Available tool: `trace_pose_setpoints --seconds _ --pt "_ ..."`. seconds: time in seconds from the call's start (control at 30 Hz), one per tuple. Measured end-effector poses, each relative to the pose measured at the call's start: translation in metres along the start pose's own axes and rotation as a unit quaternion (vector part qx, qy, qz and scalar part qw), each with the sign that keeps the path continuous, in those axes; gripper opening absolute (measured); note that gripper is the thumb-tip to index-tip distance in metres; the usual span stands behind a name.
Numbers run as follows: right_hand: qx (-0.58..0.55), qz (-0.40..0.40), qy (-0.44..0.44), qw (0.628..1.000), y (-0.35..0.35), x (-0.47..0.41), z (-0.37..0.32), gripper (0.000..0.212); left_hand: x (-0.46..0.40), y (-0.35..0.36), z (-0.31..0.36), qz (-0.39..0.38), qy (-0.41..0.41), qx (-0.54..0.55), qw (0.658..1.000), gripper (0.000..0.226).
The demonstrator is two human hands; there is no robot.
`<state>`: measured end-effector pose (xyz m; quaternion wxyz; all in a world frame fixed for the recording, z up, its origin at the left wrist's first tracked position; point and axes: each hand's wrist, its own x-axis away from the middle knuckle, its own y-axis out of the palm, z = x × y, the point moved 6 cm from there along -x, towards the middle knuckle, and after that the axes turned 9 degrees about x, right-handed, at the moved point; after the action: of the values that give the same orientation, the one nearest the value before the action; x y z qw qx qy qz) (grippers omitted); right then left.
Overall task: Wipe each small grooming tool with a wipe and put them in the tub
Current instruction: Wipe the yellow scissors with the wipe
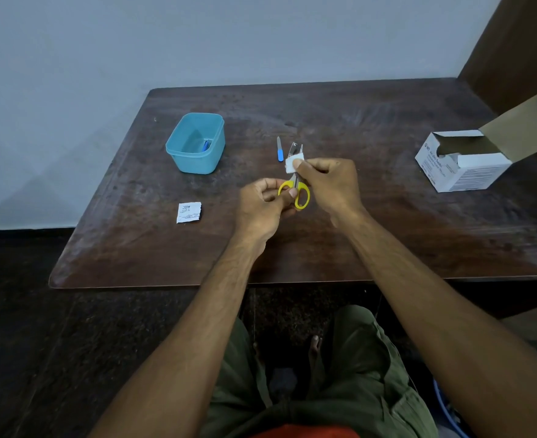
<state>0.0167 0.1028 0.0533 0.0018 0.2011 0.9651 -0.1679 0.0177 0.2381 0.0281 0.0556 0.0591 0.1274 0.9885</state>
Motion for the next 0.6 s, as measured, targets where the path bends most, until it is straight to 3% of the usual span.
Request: trace_pose_setpoints --seconds 0.13,0.3,0.47,0.6 --pt "-0.043 0.027 0.035 0.998 -0.002 -0.006 -0.001 0.019 0.0 0.001 -0.001 0.0 0.001 0.0 1.0 0.008" --pt "-0.071 -0.035 0.067 0.995 0.004 0.004 0.011 0.012 0.0 -0.002 -0.001 0.0 -0.002 0.005 1.0 0.007" --pt "-0.12 -0.007 0.112 0.986 -0.003 -0.007 0.006 0.011 0.002 0.0 -0.005 -0.007 -0.01 -0.006 1.0 0.007" --pt "-0.112 -0.039 0.119 0.986 -0.001 0.0 0.005 0.009 -0.001 -0.002 -0.002 -0.001 -0.005 -0.002 1.0 0.007"
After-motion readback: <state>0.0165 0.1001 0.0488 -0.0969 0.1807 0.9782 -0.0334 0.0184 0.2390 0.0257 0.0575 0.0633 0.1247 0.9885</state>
